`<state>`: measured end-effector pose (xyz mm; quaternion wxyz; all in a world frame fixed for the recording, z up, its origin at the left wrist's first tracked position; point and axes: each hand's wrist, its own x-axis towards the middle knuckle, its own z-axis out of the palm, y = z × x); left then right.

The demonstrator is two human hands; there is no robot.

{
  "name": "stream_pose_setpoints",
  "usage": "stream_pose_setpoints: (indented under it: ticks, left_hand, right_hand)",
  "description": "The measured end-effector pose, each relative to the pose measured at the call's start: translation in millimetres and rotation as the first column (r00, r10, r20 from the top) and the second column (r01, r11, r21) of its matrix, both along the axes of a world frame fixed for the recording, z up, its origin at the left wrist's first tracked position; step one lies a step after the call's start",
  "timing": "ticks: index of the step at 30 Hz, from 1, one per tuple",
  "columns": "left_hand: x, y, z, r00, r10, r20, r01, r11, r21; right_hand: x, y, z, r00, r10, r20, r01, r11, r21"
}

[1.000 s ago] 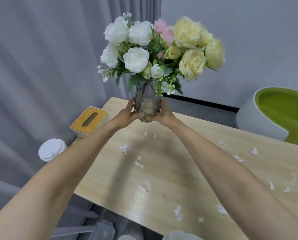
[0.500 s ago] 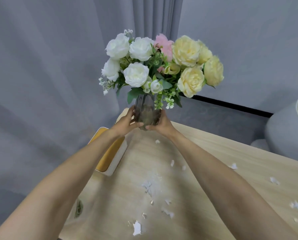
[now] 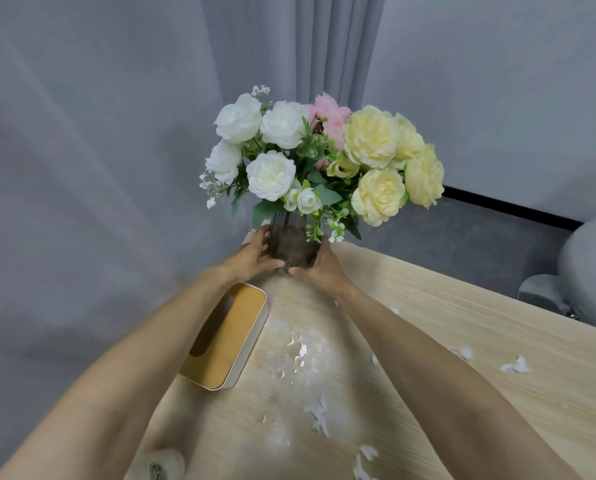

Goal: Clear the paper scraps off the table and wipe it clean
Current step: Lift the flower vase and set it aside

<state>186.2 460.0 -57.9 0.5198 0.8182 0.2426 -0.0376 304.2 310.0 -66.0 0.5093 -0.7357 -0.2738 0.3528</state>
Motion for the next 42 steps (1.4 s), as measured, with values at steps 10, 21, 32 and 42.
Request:
stream_pose_setpoints:
  ticks: [10,21,32,42]
  left_hand:
    - [8.1,16.0,-12.0,0.980,-0.096,-0.176,0.119,0.985,0.124]
    - [7.0,20.1,-39.6,0.926,-0.087,-0.368,0.251,0.870,0.424]
    - [16.4,-4.8,-32.8,0.788,0.061,-0.612,0.304,0.827,0.473]
    - [12.2,-103.1,16.0,0.655,0.159,-0.739,0.510,0.628,0.587]
  right_hand:
    - [-4.6,5.4,-16.3,0.996,-0.006,0.084,0.009,0.999,-0.038]
    - [-14.5,-6.3,-51.1,0.998,-0.032,0.047,0.039,0.984,-0.175]
    - [-13.3,-9.0,-43.9,0.988,0.025,0.151,0.007,0.979,-0.203]
    - [-41.3,-86.9,-27.7,0.919,0.205,0.336,-0.066,0.922,-0.382]
